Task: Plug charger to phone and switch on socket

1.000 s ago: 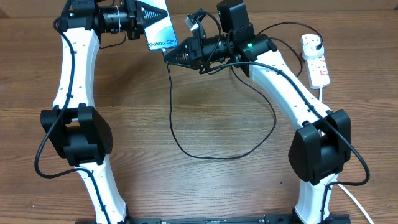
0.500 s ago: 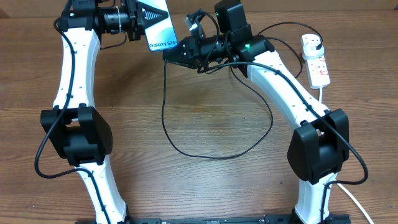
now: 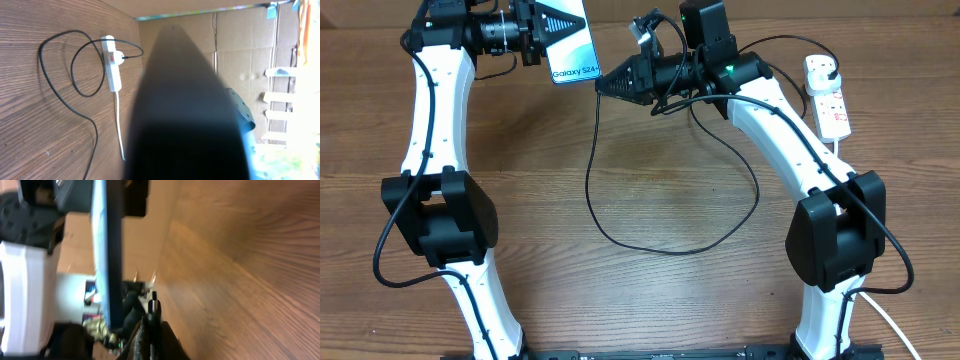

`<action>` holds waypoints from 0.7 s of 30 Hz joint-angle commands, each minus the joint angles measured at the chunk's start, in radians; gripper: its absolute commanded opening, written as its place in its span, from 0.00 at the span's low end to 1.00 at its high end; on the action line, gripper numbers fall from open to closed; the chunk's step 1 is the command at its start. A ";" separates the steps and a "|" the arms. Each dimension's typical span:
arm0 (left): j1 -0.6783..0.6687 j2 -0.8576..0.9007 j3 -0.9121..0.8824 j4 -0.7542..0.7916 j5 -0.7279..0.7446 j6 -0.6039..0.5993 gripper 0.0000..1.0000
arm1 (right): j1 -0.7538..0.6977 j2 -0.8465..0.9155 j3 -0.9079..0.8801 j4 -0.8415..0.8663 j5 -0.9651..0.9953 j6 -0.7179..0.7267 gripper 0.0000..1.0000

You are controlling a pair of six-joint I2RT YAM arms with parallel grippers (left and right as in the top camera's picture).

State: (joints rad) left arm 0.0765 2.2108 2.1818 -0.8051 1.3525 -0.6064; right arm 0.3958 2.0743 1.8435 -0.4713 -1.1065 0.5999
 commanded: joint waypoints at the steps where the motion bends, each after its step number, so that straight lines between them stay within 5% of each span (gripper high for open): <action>1: -0.001 -0.020 0.006 0.002 0.062 0.027 0.04 | 0.002 0.010 0.008 0.006 -0.129 -0.111 0.04; 21: -0.012 -0.020 0.006 0.005 0.080 0.026 0.04 | 0.042 0.010 0.008 -0.032 -0.160 -0.159 0.04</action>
State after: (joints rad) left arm 0.0734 2.2108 2.1818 -0.8043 1.3804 -0.5991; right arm 0.4355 2.0750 1.8435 -0.5137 -1.2522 0.4553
